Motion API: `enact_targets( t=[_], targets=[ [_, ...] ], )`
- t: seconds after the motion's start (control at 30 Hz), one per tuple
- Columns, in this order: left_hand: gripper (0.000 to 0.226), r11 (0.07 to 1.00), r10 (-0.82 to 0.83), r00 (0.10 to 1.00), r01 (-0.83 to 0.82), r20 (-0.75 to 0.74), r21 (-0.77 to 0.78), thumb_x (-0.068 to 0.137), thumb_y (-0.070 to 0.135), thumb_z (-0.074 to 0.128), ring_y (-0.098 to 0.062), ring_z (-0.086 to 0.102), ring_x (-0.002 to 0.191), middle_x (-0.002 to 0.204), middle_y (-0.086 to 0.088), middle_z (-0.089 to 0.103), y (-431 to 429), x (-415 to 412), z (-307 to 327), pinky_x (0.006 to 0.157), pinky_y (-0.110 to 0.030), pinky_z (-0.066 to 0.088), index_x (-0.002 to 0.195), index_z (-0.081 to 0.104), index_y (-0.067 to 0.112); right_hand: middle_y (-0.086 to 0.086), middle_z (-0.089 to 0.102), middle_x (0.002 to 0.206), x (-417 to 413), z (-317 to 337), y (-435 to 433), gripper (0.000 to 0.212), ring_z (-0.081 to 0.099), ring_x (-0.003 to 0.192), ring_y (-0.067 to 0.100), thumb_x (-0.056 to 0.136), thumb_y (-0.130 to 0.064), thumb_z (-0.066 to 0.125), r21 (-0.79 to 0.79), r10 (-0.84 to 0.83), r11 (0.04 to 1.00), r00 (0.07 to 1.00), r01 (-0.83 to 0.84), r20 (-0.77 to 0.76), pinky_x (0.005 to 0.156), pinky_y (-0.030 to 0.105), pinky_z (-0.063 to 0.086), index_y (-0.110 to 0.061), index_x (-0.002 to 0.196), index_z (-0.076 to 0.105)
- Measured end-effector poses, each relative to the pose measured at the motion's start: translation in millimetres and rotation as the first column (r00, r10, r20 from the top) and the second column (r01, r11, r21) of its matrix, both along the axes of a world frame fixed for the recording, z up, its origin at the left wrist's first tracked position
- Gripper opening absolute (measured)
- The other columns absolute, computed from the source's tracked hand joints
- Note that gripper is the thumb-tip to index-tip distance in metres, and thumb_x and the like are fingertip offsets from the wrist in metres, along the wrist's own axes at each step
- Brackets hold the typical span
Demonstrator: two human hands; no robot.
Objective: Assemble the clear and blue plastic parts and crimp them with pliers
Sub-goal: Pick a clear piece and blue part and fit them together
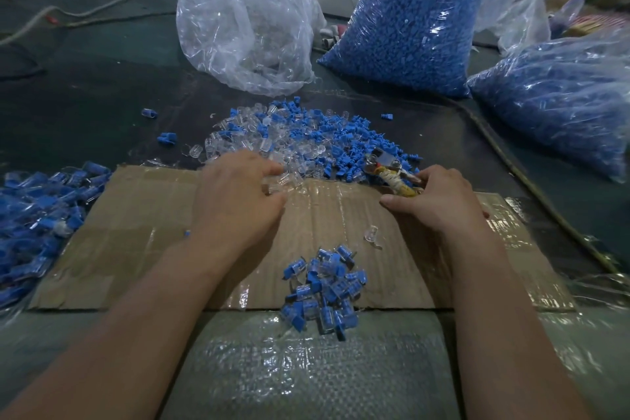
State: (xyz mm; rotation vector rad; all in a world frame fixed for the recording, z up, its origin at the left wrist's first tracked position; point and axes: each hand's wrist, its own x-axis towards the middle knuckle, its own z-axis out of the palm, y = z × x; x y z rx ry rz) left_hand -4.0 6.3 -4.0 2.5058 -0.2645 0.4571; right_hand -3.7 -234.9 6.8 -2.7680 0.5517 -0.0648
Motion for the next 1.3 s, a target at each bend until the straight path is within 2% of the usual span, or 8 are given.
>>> enact_targets(
  t=[0.1, 0.27, 0.5, 0.7, 0.87, 0.93, 1.2, 1.3],
  targets=[
    [0.033, 0.993, 0.008, 0.998, 0.000, -0.068, 0.115, 0.085, 0.030, 0.063, -0.017, 0.048, 0.109, 0.120, -0.001, 0.060, -0.2, 4.0, -4.0, 0.092, -0.031, 0.031, 0.117, 0.064, 0.023, 0.012, 0.049, 0.122, 0.1, -1.3, -1.5, 0.078, 0.045, 0.112, 0.029, 0.065, -0.059, 0.072, 0.005, -0.002, 1.000, 1.000, 0.002, -0.014, 0.090, 0.038, 0.038, -0.012, 0.124, 0.049],
    [0.021, 0.991, -0.024, 0.997, 0.034, -0.076, 0.128, 0.084, 0.030, 0.065, -0.016, 0.050, 0.104, 0.110, 0.000, 0.063, 1.5, 6.5, -6.2, 0.091, -0.031, 0.032, 0.102, 0.070, 0.021, 0.011, 0.047, 0.121, 0.2, -3.1, -2.0, 0.081, 0.043, 0.112, 0.028, 0.063, -0.060, 0.072, 0.015, 0.005, 1.000, 1.000, -0.005, -0.016, 0.090, 0.038, 0.038, -0.013, 0.124, 0.048],
    [0.016, 0.995, -0.005, 1.000, 0.008, 0.030, -0.099, 0.088, 0.018, 0.060, -0.005, 0.046, 0.085, 0.100, -0.001, 0.068, -0.1, 1.4, 1.3, 0.083, -0.023, 0.031, 0.101, 0.069, 0.014, 0.010, 0.044, 0.126, -0.2, -3.1, -2.3, 0.087, 0.038, 0.116, 0.027, 0.061, -0.065, 0.070, 0.013, 0.016, 1.000, 0.998, -0.016, -0.055, 0.091, 0.039, 0.035, -0.015, 0.128, 0.045],
    [0.031, 0.976, -0.026, 0.999, 0.033, 0.034, -0.216, 0.090, 0.012, 0.057, -0.006, 0.046, 0.092, 0.105, -0.003, 0.063, -2.3, -1.9, 7.2, 0.084, -0.022, 0.033, 0.121, 0.059, 0.011, 0.010, 0.042, 0.131, -0.5, -2.8, -1.0, 0.089, 0.036, 0.119, 0.027, 0.063, -0.068, 0.066, -0.012, 0.025, 1.000, 0.997, -0.026, -0.074, 0.094, 0.040, 0.034, -0.017, 0.132, 0.042],
    [0.027, 0.972, -0.063, 0.997, 0.073, 0.050, -0.224, 0.088, 0.010, 0.058, -0.005, 0.046, 0.087, 0.098, 0.001, 0.060, -5.0, -3.3, 7.6, 0.070, -0.011, 0.031, 0.115, 0.063, 0.010, 0.002, 0.040, 0.141, 2.6, 2.7, 17.5, 0.059, 0.026, 0.135, 0.019, 0.081, -0.046, 0.062, -0.072, 0.214, 0.977, 0.908, -0.202, 0.361, 0.111, 0.045, 0.015, -0.019, 0.132, 0.047],
    [0.028, 0.973, -0.071, 0.997, 0.079, 0.041, -0.219, 0.088, 0.011, 0.059, -0.005, 0.046, 0.087, 0.097, 0.003, 0.058, -6.1, -3.9, 7.7, 0.070, -0.008, 0.030, 0.115, 0.063, 0.009, -0.002, 0.043, 0.140, 6.7, 4.3, 32.6, 0.046, 0.022, 0.137, 0.015, 0.086, -0.036, 0.059, -0.142, 0.353, 0.936, 0.843, -0.323, 0.405, 0.113, 0.044, 0.002, -0.021, 0.129, 0.051],
    [0.028, 0.977, -0.072, 0.997, 0.077, 0.032, -0.200, 0.089, 0.014, 0.058, -0.003, 0.046, 0.087, 0.093, 0.011, 0.050, -5.5, -5.8, 10.0, 0.070, -0.004, 0.029, 0.116, 0.062, 0.011, -0.007, 0.047, 0.138, 21.7, -10.5, 61.5, 0.037, 0.022, 0.139, 0.012, 0.095, -0.033, 0.046, -0.229, 0.553, 0.822, 0.826, -0.521, 0.106, 0.109, 0.045, -0.016, -0.026, 0.131, 0.049],
    [0.028, 0.977, -0.079, 0.997, 0.082, 0.022, -0.195, 0.089, 0.014, 0.058, -0.005, 0.048, 0.089, 0.093, 0.011, 0.050, -6.6, -6.6, 9.7, 0.075, -0.014, 0.033, 0.116, 0.063, 0.012, -0.006, 0.038, 0.146, 21.8, -13.6, 62.2, 0.045, 0.013, 0.142, 0.012, 0.096, -0.034, 0.043, -0.224, 0.565, 0.809, 0.824, -0.543, 0.043, 0.106, 0.047, -0.020, -0.025, 0.140, 0.036]
  ],
)
